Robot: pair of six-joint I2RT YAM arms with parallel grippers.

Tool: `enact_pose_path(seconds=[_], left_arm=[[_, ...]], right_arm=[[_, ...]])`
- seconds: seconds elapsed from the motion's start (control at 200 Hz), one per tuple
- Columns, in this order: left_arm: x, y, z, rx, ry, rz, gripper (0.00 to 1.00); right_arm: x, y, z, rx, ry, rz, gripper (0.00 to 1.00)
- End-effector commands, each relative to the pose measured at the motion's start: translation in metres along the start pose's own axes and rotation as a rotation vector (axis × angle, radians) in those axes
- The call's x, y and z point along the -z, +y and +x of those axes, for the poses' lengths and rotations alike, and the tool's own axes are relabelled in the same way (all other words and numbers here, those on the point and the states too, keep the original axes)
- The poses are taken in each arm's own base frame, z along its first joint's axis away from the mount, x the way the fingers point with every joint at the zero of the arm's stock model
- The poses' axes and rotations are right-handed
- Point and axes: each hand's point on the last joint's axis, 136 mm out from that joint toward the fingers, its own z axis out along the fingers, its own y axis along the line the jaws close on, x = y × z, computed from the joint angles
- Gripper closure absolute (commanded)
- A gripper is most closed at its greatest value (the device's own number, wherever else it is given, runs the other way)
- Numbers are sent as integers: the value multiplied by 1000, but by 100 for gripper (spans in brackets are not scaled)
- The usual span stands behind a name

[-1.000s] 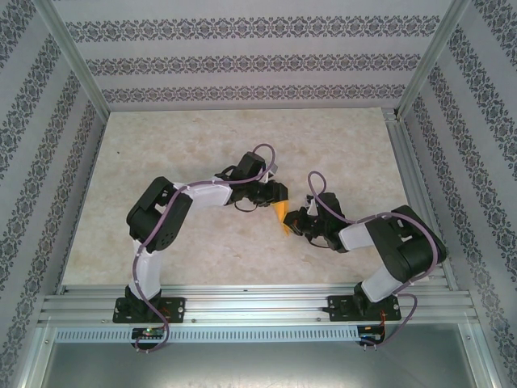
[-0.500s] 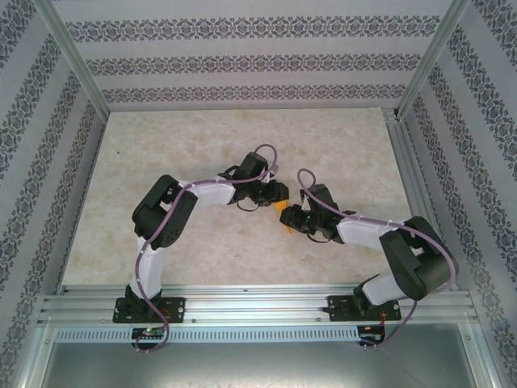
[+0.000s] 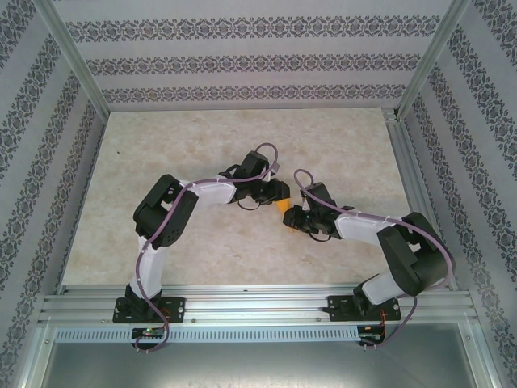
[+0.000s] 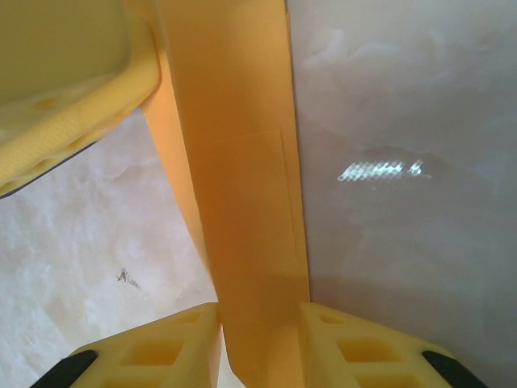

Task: Fold a paper plane with a square sheet of paper (pick it up from the middle)
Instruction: Fold the wing for the fifth time at the center of the table.

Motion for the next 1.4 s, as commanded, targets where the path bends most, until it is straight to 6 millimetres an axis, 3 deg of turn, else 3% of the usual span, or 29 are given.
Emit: enact_pose_path(seconds=[0.0, 0.25, 0.52, 0.774, 1.069, 1.399], left_arm=[[-8, -4, 2, -16, 21, 11, 68], [-9, -7, 1, -20, 22, 21, 68], [-9, -8, 0, -27, 25, 16, 68], [-11, -6, 0, -26, 30, 12, 68], [-12, -6, -1, -25, 32, 10, 69], [-14, -3, 0, -20, 42, -7, 69]], right_arm=[[0, 9, -11, 21, -21, -41, 71], [0, 4, -11, 10, -14, -40, 74], [8, 7, -18, 58, -36, -27, 68], [5, 10, -26, 89, -29, -18, 64], [-3, -4, -28, 86, -14, 31, 61], [-10, -2, -25, 71, 8, -14, 65]])
